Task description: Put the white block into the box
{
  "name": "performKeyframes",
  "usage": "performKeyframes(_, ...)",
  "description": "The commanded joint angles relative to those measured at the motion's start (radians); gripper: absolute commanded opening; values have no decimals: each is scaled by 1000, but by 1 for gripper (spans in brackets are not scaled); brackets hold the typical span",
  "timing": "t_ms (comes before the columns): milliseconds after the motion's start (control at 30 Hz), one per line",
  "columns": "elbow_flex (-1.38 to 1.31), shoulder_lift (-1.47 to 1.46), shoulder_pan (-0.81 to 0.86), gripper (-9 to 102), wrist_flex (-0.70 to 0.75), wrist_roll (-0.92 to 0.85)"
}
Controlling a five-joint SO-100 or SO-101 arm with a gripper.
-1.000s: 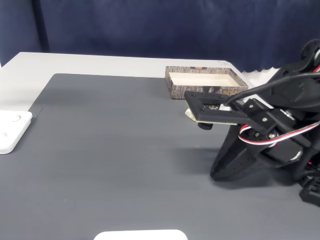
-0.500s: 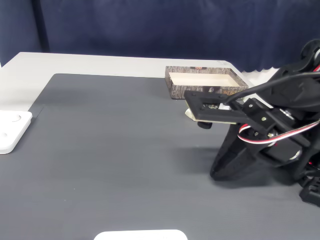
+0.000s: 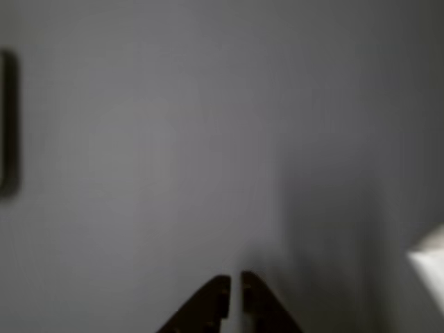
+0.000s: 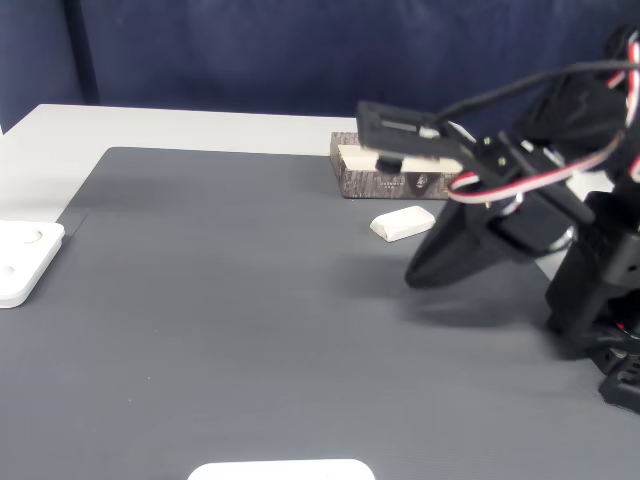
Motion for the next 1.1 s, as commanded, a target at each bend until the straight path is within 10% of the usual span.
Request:
performKeyframes(0, -206, -169, 141, -2, 5, 117)
performKeyframes(1067, -882, -1170, 726, -2, 78, 744)
